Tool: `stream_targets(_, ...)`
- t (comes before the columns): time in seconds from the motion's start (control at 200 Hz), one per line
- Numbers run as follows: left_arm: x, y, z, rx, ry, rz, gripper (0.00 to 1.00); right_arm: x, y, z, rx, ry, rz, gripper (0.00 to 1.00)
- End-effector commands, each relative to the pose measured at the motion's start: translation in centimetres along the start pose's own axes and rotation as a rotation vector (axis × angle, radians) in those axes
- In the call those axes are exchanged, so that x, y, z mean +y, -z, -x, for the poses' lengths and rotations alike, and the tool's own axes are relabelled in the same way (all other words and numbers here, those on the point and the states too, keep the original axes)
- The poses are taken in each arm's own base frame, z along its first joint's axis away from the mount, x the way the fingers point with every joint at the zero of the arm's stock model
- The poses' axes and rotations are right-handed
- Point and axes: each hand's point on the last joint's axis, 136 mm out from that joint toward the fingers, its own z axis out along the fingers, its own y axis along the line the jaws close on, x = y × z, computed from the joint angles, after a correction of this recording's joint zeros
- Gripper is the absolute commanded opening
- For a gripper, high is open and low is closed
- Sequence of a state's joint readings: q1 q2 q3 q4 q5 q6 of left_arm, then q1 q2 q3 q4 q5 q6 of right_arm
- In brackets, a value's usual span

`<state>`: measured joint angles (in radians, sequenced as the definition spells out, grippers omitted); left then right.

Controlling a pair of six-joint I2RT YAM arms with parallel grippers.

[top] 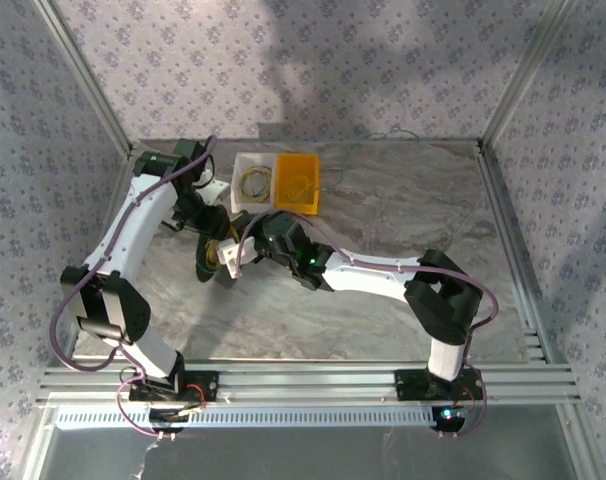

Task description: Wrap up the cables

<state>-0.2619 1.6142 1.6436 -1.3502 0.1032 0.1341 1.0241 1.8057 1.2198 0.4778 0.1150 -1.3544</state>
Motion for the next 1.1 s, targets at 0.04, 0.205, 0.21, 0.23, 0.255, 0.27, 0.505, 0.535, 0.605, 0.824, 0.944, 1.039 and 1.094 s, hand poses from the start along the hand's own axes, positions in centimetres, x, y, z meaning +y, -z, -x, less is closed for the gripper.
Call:
stream_targets(0.04,-0.4,1.0,1.7,-0.072,-0.013,-0.013,0.59,-1.9,0.5,2.9,-0.116,-0.002,-0.048,0.00)
stream_targets(0.205,-0.1,0.8,0.9,-0.070,0.004,-0.005,0.64,-1.4,0.1,2.5,-0.108,-0.017,-0.036,0.00)
stream_targets(0.21,-0.1,0.8,0.9,-0.070,0.004,-0.005,0.64,-1.4,0.1,2.5,-0.108,-0.017,-0.035,0.00)
stream_targets(0.23,0.0,0.8,0.8,-0.071,0.009,-0.006,0.64,-1.4,0.0,2.5,-0.109,-0.018,-0.034,0.00)
stream_targets(0.255,0.0,0.8,0.7,-0.074,0.014,-0.005,0.65,-1.3,0.0,2.5,-0.109,-0.019,-0.033,0.00)
stream_targets(0.27,0.1,0.8,0.7,-0.076,0.017,-0.004,0.65,-1.3,0.0,2.5,-0.109,-0.020,-0.033,0.00)
stream_targets(0.505,1.5,1.8,0.3,-0.119,0.084,-0.011,0.66,-1.0,-0.5,2.3,-0.109,-0.029,-0.021,0.00)
stream_targets(0.535,1.7,2.0,0.2,-0.128,0.094,-0.012,0.67,-0.9,-0.6,2.3,-0.109,-0.031,-0.020,0.00)
stream_targets(0.605,1.9,2.4,0.3,-0.152,0.113,-0.026,0.67,-0.9,-0.7,2.3,-0.110,-0.032,-0.018,0.00)
stream_targets(0.824,2.3,2.5,-0.1,-0.169,0.137,-0.035,0.69,-0.3,-1.1,2.1,-0.104,-0.039,-0.001,0.00)
stream_targets(0.944,2.4,2.5,-0.3,-0.184,0.152,-0.044,0.70,-0.1,-1.1,1.7,-0.096,-0.050,0.003,0.00)
stream_targets(1.039,2.2,2.7,-0.4,-0.205,0.153,-0.069,0.70,0.1,-1.1,1.4,-0.090,-0.054,0.008,0.00)
stream_targets(1.094,2.1,2.9,-0.4,-0.231,0.158,-0.095,0.70,0.0,-1.0,1.1,-0.085,-0.058,0.008,0.00)
